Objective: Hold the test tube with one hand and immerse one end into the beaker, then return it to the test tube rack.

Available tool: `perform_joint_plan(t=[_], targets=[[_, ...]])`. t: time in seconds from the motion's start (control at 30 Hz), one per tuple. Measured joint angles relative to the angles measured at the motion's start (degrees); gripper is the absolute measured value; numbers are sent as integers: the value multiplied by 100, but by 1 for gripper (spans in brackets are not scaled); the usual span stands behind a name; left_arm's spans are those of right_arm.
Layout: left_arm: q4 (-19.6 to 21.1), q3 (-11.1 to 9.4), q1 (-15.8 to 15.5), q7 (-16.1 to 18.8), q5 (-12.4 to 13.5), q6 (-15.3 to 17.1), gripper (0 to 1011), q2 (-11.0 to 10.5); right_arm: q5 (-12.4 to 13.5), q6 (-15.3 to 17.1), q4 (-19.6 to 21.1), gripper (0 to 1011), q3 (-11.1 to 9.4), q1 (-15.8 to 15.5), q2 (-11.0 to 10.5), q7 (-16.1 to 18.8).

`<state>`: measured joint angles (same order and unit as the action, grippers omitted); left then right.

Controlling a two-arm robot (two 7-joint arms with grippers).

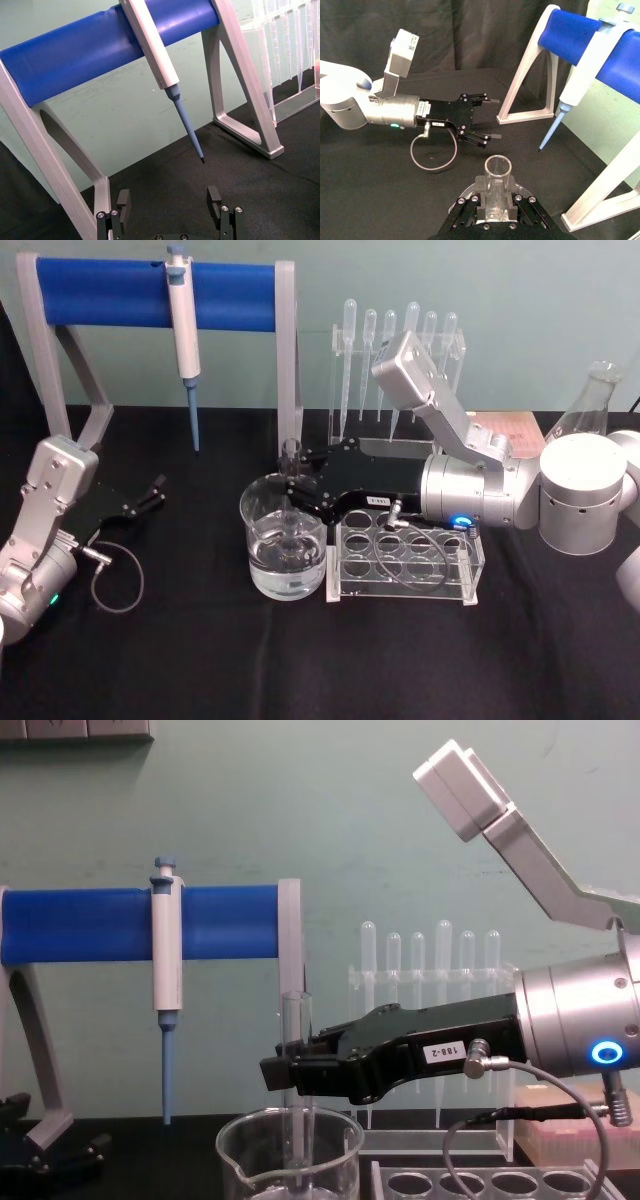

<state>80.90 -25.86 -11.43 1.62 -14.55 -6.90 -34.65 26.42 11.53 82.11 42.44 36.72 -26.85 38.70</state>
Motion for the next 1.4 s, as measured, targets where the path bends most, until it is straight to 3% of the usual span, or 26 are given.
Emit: perform_joint_plan(t=[1.4], targets=[[0, 0, 0, 0, 0, 0, 1000, 0, 0, 0, 0, 225, 0, 0, 0, 0]])
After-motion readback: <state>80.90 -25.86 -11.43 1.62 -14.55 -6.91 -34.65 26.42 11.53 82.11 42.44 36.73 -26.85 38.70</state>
